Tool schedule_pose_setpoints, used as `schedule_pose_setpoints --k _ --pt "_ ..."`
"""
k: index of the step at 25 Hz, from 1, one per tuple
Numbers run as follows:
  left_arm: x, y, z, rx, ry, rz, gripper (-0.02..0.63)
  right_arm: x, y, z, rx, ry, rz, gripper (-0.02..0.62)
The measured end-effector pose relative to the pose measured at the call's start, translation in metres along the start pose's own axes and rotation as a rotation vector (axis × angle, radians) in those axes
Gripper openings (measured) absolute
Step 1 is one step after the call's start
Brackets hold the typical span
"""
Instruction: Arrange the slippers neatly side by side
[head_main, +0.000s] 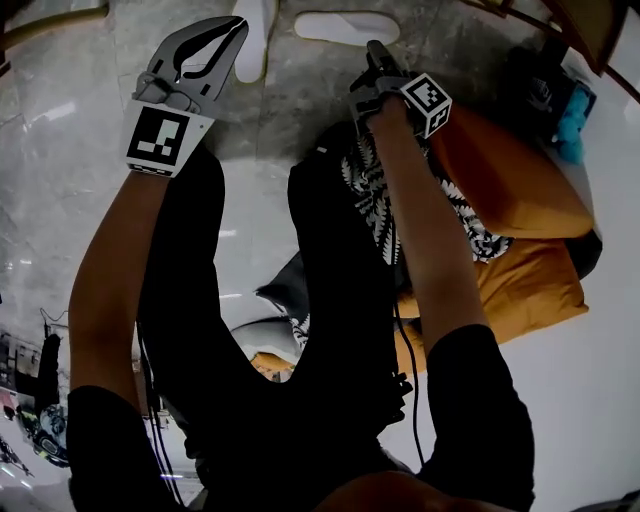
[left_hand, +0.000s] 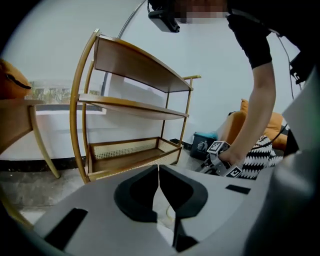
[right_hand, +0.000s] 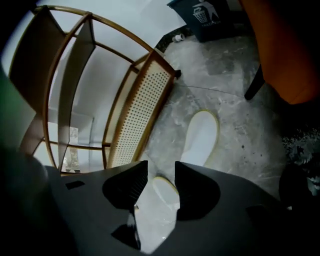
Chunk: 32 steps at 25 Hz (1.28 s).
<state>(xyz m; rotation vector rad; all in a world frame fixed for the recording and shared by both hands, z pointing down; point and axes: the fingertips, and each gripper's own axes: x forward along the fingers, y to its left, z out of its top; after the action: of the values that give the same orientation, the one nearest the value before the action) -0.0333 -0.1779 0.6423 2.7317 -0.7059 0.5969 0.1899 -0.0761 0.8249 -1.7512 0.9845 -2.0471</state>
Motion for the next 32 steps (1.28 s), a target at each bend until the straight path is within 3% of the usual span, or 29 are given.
schedule_pose_setpoints --k 5,9,15,17,20,26,32 --pt "0.023 0.005 -0.038 0.033 0.017 -0.016 0.023 0.038 -0.045 0.012 0.038 0.001 -0.047 0.164" --pt "0.034 0.012 -0.061 0.051 0.017 -0.027 0.023 0.069 -0.064 0.022 0.029 0.0 -0.058 0.169" --pt "0.035 0.029 -0.093 0.083 0.084 -0.022 0.023 0.097 -0.09 0.029 0.028 -0.043 -0.146 0.172" --pt "0.033 0.031 -0.097 0.081 0.09 -0.017 0.023 0.098 -0.093 0.029 0.028 -0.059 -0.154 0.148" --pt "0.03 0.03 -0.096 0.064 0.087 -0.011 0.023 0.095 -0.095 0.029 0.025 -0.068 -0.16 0.049" --pt "0.027 0.02 -0.069 0.048 0.085 -0.014 0.023 0.067 -0.071 0.033 -0.03 -0.083 -0.123 0.04" --pt "0.014 0.012 -0.022 0.039 0.048 -0.009 0.023 0.012 -0.011 0.035 -0.208 -0.102 -0.062 0.038"
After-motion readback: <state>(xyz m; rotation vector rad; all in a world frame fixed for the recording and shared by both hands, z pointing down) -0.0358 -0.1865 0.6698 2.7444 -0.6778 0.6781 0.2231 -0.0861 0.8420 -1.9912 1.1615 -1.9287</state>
